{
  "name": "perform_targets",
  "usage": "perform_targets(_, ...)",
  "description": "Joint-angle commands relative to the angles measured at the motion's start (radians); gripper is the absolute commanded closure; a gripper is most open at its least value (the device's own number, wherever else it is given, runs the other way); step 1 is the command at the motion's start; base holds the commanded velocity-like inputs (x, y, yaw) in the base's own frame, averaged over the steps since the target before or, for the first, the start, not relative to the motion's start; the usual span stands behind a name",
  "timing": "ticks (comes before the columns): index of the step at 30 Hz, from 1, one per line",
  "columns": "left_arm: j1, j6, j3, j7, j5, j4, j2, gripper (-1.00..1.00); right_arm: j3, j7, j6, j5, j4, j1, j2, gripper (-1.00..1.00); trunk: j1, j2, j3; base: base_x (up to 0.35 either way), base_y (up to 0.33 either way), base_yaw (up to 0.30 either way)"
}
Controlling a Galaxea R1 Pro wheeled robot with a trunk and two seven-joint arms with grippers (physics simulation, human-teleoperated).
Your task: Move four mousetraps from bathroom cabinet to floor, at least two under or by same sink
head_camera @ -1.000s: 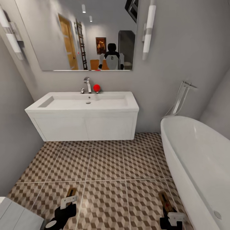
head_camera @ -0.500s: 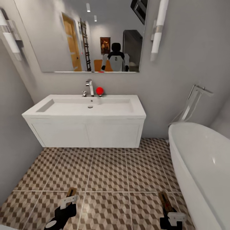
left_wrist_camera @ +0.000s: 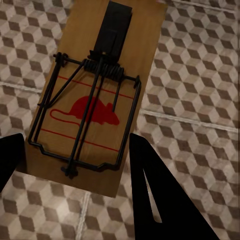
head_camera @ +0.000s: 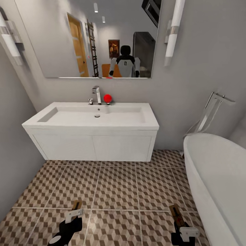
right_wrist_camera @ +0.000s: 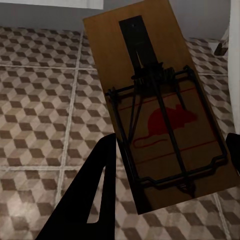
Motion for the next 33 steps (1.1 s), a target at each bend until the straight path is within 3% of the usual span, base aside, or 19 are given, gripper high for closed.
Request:
perform_targets(1, -0.001, 0.0, -0.011, 0.012, -0.002, -0.006, 0.001, 1.0, 0.009, -0.002, -0.002, -0.006, 0.0, 0.0, 0.0, 1.0, 0.0, 0.0, -0.001, 0.002, 0.0, 0.0)
perform_targets(7, -0.001, 0.0, -0.06, 0.012, -0.036, -0.036, -0.005, 1.0, 0.009, -0.002, -0.001, -0.006, 0.0, 0.0, -0.002, 1.0, 0.0, 0.0, -0.001, 0.0, 0.0, 0.0)
perform_targets(16, -0.001, -0.041, -0.059, 0.018, -0.043, -0.002, -0.007, 1.0, 0.008, -0.019, -0.003, -0.007, -0.018, 0.0, -0.009, 1.0, 0.0, 0.0, -0.001, 0.0, 0.0, 0.0)
perform_targets(19, -0.001, -0.045, -0.052, 0.02, -0.043, 0.022, -0.015, 1.0, 0.007, -0.028, 0.01, -0.007, -0.1, -0.004, -0.029, 1.0, 0.0, 0.0, -0.001, 0.0, 0.0, 0.0)
perform_targets(21, -0.001, -0.043, -0.05, 0.02, -0.043, 0.028, -0.019, 1.0, 0.006, -0.03, 0.095, -0.006, -0.197, -0.01, -0.056, 1.0, 0.0, 0.0, -0.001, 0.0, 0.0, 0.0)
perform_targets(24, -0.001, -0.041, -0.039, 0.022, -0.043, 0.037, -0.023, 1.0, 0.006, -0.028, 0.33, -0.004, -0.395, -0.019, -0.107, 1.0, 0.0, 0.0, -0.001, 0.0, 0.0, 0.0)
perform_targets(26, -0.001, -0.045, 0.008, 0.021, -0.043, 0.046, -0.018, 1.0, 0.007, -0.023, 0.399, -0.002, -0.505, -0.022, -0.144, 1.0, 0.0, 0.0, -0.001, 0.0, 0.0, 0.0)
perform_targets(28, -0.001, -0.048, 0.086, 0.019, -0.044, 0.047, 0.006, 1.0, 0.009, -0.02, 0.404, 0.001, -0.553, -0.023, -0.163, 1.0, 0.0, 0.0, -0.001, 0.0, 0.0, 0.0)
perform_targets(31, -0.001, -0.064, 0.23, -0.001, -0.043, 0.045, 0.085, 1.0, 0.012, -0.018, 0.375, 0.03, -0.577, -0.023, -0.172, 1.0, 0.0, 0.0, -0.001, 0.0, 0.0, 0.0)
perform_targets(33, -0.001, -0.088, 0.341, -0.059, -0.042, 0.05, 0.126, 1.0, 0.013, -0.018, 0.363, 0.069, -0.577, -0.023, -0.172, 1.0, 0.0, 0.0, -0.001, 0.0, 0.0, 0.0)
